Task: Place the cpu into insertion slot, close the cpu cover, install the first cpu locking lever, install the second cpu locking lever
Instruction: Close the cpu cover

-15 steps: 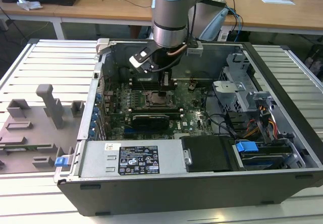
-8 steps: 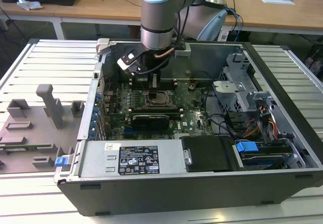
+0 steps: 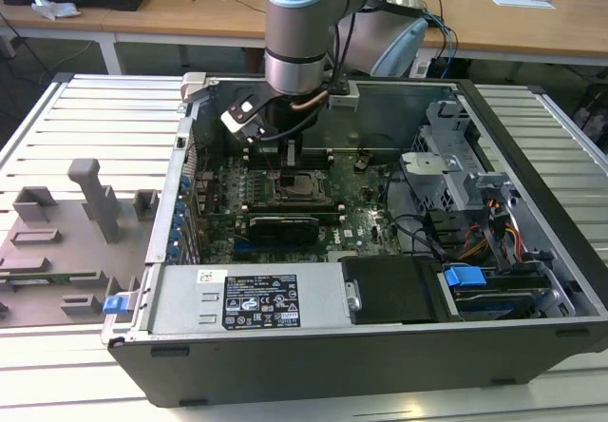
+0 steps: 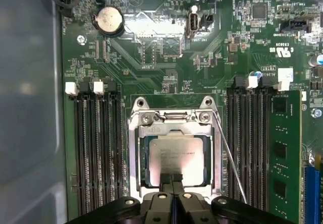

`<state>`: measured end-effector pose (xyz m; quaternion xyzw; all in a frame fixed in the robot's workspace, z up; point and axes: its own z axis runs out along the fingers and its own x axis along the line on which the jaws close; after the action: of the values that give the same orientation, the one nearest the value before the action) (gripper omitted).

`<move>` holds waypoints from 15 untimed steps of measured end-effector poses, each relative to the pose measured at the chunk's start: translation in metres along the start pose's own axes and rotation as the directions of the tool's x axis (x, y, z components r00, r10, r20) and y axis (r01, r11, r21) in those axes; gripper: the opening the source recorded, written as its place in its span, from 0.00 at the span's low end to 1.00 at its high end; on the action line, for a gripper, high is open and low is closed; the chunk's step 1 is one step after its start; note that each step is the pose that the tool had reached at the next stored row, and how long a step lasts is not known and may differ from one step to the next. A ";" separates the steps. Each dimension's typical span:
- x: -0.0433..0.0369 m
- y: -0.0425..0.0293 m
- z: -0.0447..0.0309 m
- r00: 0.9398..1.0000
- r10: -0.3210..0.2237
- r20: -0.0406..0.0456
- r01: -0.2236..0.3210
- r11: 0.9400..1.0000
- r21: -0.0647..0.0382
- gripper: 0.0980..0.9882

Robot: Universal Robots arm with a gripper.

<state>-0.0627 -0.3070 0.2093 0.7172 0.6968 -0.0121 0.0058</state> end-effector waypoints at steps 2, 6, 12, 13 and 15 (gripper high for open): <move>-0.0003 0.0002 -0.0070 1.000 0.000 0.000 0.000 1.000 0.001 0.01; -0.0003 0.0079 -0.0086 1.000 0.000 0.000 0.000 1.000 0.007 0.01; 0.0004 0.0359 -0.0100 1.000 -0.001 0.001 0.001 0.999 0.039 0.01; 0.0003 0.0359 -0.0113 1.000 -0.001 0.001 0.001 0.999 0.039 0.01; 0.0003 0.0358 -0.0134 1.000 -0.001 0.001 0.001 0.999 0.039 0.01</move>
<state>-0.0267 -0.3074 0.2224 0.7167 0.6968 -0.0261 -0.0077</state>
